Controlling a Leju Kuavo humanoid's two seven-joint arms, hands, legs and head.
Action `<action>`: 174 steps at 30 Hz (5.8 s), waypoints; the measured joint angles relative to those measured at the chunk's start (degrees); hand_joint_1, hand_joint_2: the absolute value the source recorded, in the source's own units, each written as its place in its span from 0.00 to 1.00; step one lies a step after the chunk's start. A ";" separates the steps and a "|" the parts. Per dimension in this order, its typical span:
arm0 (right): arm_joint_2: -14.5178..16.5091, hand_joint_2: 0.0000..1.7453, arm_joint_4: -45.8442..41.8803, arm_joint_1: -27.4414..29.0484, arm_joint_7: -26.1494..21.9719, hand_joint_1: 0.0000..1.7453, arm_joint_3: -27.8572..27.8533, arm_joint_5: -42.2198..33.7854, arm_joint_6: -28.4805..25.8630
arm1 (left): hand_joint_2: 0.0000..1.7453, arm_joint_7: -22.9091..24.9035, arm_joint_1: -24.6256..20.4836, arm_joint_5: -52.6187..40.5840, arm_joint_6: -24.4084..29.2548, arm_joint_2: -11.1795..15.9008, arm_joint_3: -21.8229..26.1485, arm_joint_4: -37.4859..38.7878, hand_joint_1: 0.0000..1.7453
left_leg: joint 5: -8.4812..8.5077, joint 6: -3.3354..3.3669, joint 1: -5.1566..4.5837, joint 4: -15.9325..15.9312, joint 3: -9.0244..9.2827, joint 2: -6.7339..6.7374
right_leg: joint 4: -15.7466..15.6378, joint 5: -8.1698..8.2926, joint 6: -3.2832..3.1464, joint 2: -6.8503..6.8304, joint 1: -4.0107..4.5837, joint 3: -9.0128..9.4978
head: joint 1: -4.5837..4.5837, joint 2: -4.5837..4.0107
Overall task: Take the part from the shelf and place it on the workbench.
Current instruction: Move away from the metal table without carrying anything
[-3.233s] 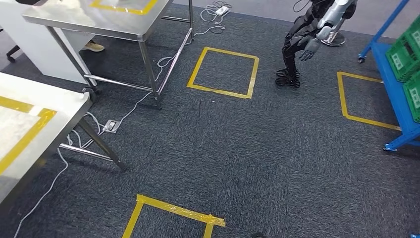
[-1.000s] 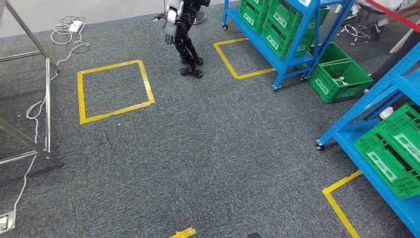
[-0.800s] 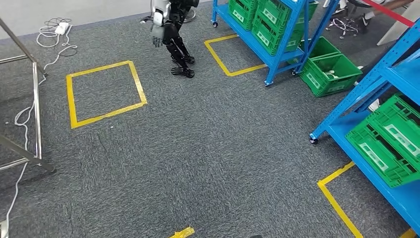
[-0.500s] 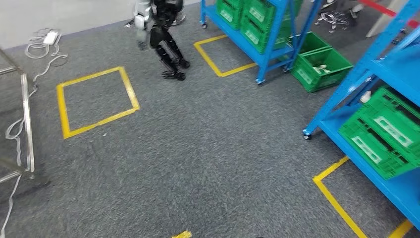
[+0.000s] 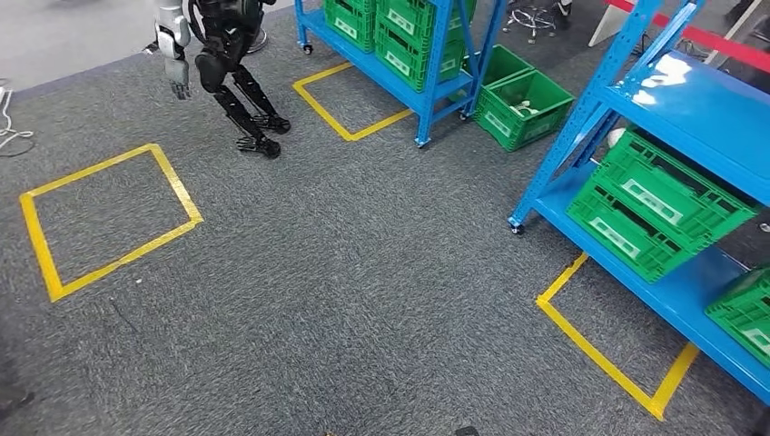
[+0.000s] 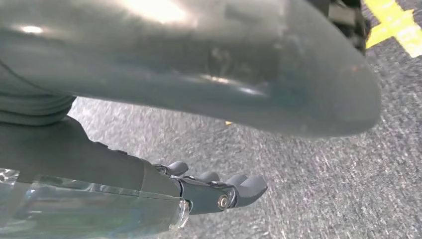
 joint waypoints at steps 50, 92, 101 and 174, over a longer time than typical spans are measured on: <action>0.26 0.00 0.01 0.02 -0.26 0.00 -0.13 -0.01 0.01 | 0.00 -0.33 -0.08 1.34 0.38 0.01 -1.18 -0.05 0.00 | -7.73 -2.00 -0.51 14.24 -5.39 0.78 | -5.28 3.99 -2.84 -1.33 0.51 1.66 | 0.29 0.00; 0.31 0.00 -0.01 -0.25 0.07 0.00 -0.19 0.03 0.22 | 0.00 0.97 0.02 2.05 2.46 0.25 -2.26 -0.03 0.00 | -1.14 0.70 0.06 -0.48 1.23 0.65 | 4.15 -1.81 0.92 -1.41 -0.39 -2.80 | 0.41 0.00; 0.04 0.00 0.01 0.25 0.04 0.00 -0.17 0.60 0.04 | 0.00 0.98 -0.54 2.86 2.74 -0.07 -2.76 -0.04 0.00 | -2.66 -0.36 -0.15 -0.63 2.73 3.40 | -3.47 3.83 -0.60 -3.02 -0.07 0.22 | 1.83 0.00; 0.68 0.00 0.01 0.09 -0.09 0.00 -0.14 0.30 0.19 | 0.00 0.92 -0.08 5.97 2.00 0.49 -3.75 -0.01 0.00 | -0.17 -1.18 -0.73 2.04 -2.00 0.96 | -5.31 0.19 -1.25 -2.21 -0.55 5.94 | -1.66 0.00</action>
